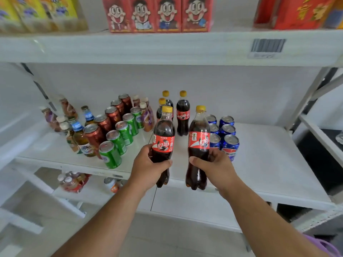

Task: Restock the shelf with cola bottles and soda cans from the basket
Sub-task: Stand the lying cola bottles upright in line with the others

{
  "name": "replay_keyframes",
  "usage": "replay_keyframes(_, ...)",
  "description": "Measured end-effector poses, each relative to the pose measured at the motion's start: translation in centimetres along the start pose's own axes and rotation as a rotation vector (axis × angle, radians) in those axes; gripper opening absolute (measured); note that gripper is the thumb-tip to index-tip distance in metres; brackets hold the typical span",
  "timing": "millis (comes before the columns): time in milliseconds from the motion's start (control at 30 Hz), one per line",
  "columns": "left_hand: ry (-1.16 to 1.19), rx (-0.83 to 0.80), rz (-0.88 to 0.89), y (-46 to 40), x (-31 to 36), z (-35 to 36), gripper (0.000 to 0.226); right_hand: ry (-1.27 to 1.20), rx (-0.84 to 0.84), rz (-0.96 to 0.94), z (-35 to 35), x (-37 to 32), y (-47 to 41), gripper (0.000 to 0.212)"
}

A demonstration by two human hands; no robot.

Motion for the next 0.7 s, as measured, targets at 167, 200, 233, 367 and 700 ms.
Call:
replay_keyframes(167,0.017,0.019,0.017,-1.9,-2.1,-2.4,0.061,0.0,0.096,-0.009,2.6,-1.1,-2.2,0.048)
replay_keyframes(200,0.023,0.023,0.019,-2.3,-2.4,-2.7,0.058,0.009,0.112,-0.013,2.8,-1.4,-2.8,0.051)
replay_keyframes(233,0.03,0.026,0.017,-2.8,-2.7,-2.9,0.056,0.018,0.125,-0.016,3.2,-1.6,-3.5,0.053)
replay_keyframes(367,0.054,0.036,0.013,-4.9,-3.8,-2.7,0.058,0.079,0.167,-0.016,4.3,-2.2,-6.4,0.06)
replay_keyframes(700,0.11,0.024,0.007,-10.4,-6.9,1.2,0.059,0.206,0.177,-0.072,5.8,-3.1,-13.4,0.018)
Point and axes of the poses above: each hand's wrist, its own y-axis away from the middle knuckle, its own z-axis out of the palm, x = y × z, the point moved 8 cm from there along -y, towards the middle knuckle, and after that the axes turned 7 degrees about z, right-handed, at the moved point
